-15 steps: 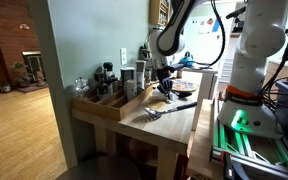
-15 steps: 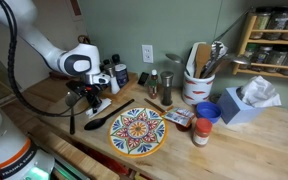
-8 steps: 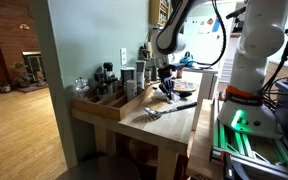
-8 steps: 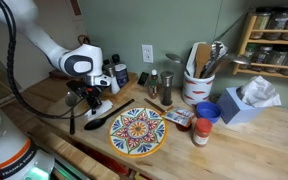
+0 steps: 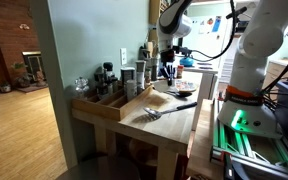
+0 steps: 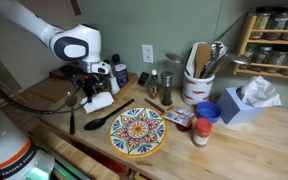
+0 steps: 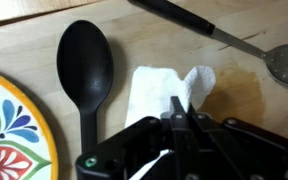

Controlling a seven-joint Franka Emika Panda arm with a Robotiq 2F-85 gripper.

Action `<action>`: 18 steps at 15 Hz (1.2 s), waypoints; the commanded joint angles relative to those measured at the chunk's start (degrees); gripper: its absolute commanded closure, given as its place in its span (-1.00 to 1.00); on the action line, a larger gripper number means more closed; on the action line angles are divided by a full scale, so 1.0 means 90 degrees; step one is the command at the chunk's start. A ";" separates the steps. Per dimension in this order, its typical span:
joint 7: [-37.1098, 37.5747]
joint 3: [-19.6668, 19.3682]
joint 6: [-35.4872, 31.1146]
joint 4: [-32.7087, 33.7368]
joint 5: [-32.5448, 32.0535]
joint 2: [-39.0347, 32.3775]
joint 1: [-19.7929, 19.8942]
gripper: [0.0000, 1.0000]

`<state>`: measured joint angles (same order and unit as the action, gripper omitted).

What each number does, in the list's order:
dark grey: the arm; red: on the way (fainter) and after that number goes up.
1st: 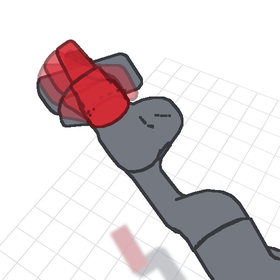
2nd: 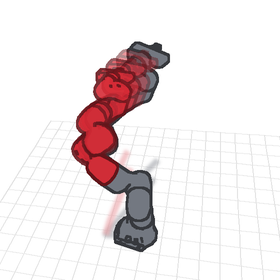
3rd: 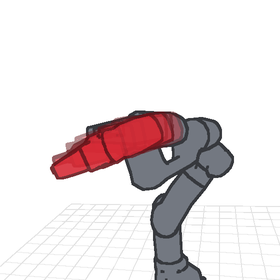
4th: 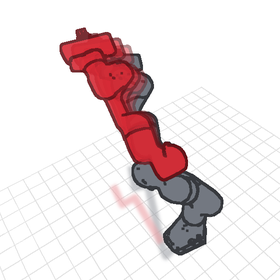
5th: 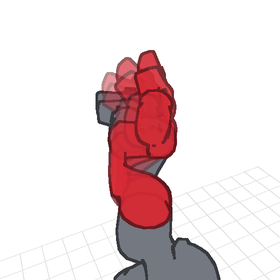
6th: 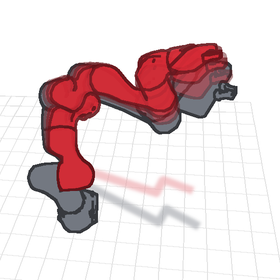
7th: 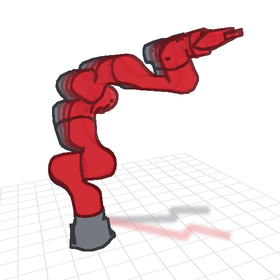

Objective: Use a tissue to wipe the wet part of the counter

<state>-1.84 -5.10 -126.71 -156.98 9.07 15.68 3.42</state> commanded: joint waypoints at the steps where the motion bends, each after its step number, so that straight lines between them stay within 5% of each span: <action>1: 0.0289 -0.0232 0.0271 -0.0144 -0.0113 0.0974 0.0404 0.99; 11: 0.1560 -0.1193 -0.0025 0.0466 -0.1228 0.0930 0.2498 0.99; 18: 0.1608 -0.1268 0.0055 0.0534 -0.1124 0.0976 0.2561 0.99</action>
<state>12.48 -16.18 -126.33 -152.24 -0.86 24.41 26.80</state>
